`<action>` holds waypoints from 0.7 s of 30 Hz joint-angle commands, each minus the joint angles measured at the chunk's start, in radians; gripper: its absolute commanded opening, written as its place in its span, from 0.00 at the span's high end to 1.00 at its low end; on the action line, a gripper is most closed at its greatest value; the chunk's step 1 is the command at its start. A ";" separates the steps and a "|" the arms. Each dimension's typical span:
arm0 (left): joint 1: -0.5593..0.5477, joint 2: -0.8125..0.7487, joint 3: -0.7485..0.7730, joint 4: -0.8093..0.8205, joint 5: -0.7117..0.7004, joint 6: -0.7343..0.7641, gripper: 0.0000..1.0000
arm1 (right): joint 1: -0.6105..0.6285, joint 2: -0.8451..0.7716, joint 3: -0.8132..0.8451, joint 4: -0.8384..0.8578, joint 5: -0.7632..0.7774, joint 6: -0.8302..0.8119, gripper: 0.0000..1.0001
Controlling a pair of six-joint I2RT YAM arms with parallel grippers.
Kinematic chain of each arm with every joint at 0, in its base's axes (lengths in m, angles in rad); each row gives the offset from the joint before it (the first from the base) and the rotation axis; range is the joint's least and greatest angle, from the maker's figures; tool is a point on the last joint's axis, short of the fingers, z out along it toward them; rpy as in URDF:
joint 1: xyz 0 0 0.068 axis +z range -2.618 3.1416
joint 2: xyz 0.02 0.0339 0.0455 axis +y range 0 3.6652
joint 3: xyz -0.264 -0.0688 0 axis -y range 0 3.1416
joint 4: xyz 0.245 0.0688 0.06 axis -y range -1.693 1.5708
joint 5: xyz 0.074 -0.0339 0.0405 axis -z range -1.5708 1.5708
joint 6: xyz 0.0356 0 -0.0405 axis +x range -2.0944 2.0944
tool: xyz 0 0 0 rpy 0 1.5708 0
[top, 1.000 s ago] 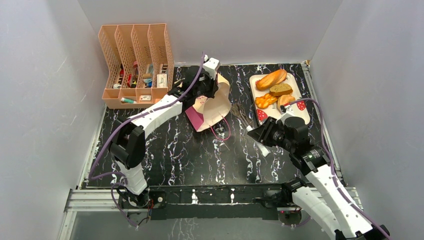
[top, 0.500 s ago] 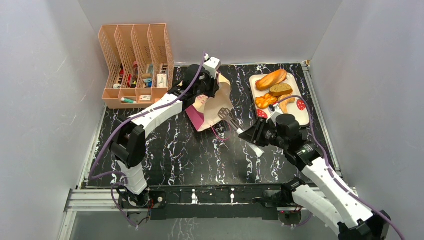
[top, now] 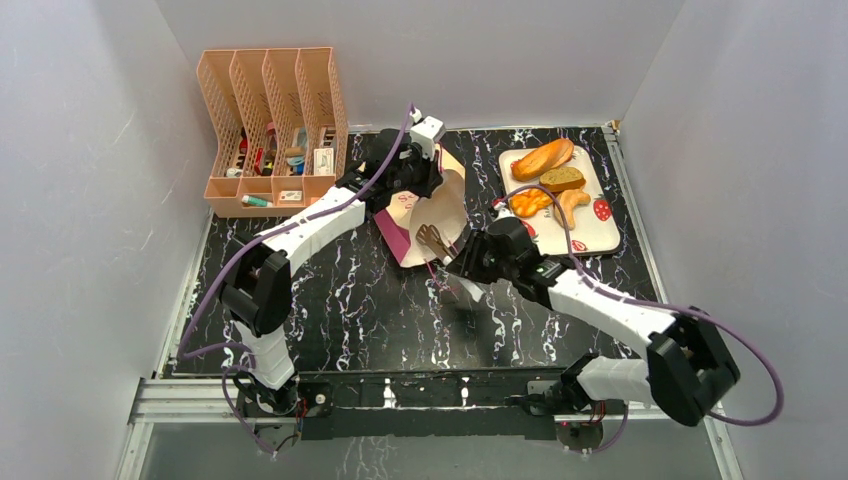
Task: Take the fake bread out of the paper bag
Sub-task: Take out the fake bread from the paper bag.
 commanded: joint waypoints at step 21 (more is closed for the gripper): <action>-0.007 -0.097 -0.034 0.030 0.051 -0.028 1.00 | 0.015 0.303 0.111 0.409 0.113 0.377 0.63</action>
